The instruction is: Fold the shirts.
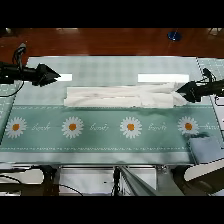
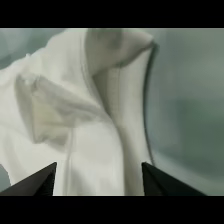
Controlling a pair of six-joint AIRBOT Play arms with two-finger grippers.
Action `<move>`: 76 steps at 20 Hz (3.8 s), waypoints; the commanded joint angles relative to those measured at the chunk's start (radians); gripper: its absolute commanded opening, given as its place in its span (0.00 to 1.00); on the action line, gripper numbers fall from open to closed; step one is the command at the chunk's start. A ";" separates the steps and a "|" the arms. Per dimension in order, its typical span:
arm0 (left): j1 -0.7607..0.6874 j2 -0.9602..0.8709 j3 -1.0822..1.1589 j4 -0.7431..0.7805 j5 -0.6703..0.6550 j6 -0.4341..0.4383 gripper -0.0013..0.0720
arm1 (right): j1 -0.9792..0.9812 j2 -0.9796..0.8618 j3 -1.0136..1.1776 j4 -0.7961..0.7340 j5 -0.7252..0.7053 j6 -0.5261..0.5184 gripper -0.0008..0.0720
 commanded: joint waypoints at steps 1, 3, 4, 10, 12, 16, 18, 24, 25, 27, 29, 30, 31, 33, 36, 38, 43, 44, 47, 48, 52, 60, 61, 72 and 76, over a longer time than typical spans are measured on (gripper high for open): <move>0.000 0.000 0.001 0.000 -0.010 -0.007 0.65 | 0.049 -0.024 0.001 0.002 -0.121 0.025 0.85; 0.000 0.000 0.001 0.000 -0.009 -0.006 0.65 | 0.096 -0.039 0.001 -0.055 -0.146 0.053 0.84; 0.000 0.000 0.001 0.000 -0.009 -0.006 0.65 | 0.122 -0.051 0.001 -0.080 -0.146 0.060 0.82; 0.000 0.000 0.001 0.000 -0.014 -0.006 0.64 | 0.214 -0.019 0.001 -0.085 -0.224 0.015 0.04; -0.012 0.001 0.001 -0.005 -0.028 -0.007 0.64 | 0.206 0.047 0.001 -0.047 -0.227 -0.005 0.04; -0.121 0.001 0.001 -0.109 -0.053 -0.006 0.13 | 0.208 0.234 0.001 -0.047 -0.187 0.020 0.04; -0.216 0.001 0.001 -0.185 -0.032 -0.006 0.06 | 0.208 0.330 0.001 -0.048 -0.164 0.040 0.04; -0.566 -0.004 0.001 -0.217 0.292 -0.052 0.06 | 0.208 0.557 0.001 -0.051 -0.079 0.119 0.04; -0.618 -0.007 0.001 -0.217 0.362 -0.063 0.06 | 0.208 0.583 0.001 -0.051 -0.066 0.129 0.04; -0.714 -0.023 0.001 -0.218 0.467 -0.095 0.06 | 0.208 0.622 0.001 -0.052 -0.046 0.143 0.04; -0.790 -0.055 0.001 -0.218 0.510 -0.115 0.06 | 0.208 0.644 0.001 -0.052 -0.013 0.156 0.04; -0.819 -0.075 0.001 -0.218 0.521 -0.124 0.06 | 0.208 0.650 0.001 -0.052 0.003 0.164 0.04; -0.846 -0.099 0.002 -0.218 0.531 -0.139 0.06 | 0.208 0.657 0.001 -0.051 0.017 0.176 0.04; -0.886 -0.149 0.002 -0.242 0.548 -0.148 0.06 | 0.208 0.669 0.001 -0.052 0.028 0.183 0.04; -0.926 -0.217 0.015 -0.329 0.559 -0.132 0.06 | 0.208 0.675 0.001 -0.055 0.041 0.203 0.04; -0.951 -0.254 0.051 -0.359 0.563 -0.115 0.06 | 0.208 0.675 0.001 -0.074 0.043 0.216 0.04; -0.987 -0.367 0.190 -0.398 0.562 -0.121 0.06 | 0.208 0.675 0.001 -0.082 0.062 0.228 0.04; -0.991 -0.385 0.209 -0.397 0.561 -0.129 0.06 | 0.208 0.675 0.001 -0.082 0.064 0.233 0.04; -0.999 -0.430 0.224 -0.397 0.555 -0.197 0.06 | 0.208 0.675 0.001 -0.073 0.064 0.243 0.04; -1.004 -0.445 0.225 -0.398 0.543 -0.222 0.06 | 0.208 0.676 0.001 -0.066 0.064 0.247 0.04; -1.030 -0.491 0.243 -0.447 0.537 -0.227 0.06 | 0.208 0.684 0.001 -0.028 0.067 0.254 0.04; -0.954 -0.431 0.370 -0.433 0.534 -0.160 0.06 | 0.208 0.712 0.001 -0.120 0.074 0.286 0.04; -0.904 -0.372 0.370 -0.372 0.520 -0.163 0.06 | 0.208 0.712 0.001 -0.130 0.073 0.294 0.04; -0.334 0.297 0.370 0.078 0.016 -0.173 0.06 | 0.492 0.662 0.001 -0.196 -0.113 0.483 0.04; -0.198 0.460 0.370 0.166 -0.099 -0.170 0.06 | 0.648 0.580 0.001 -0.270 -0.187 0.587 0.04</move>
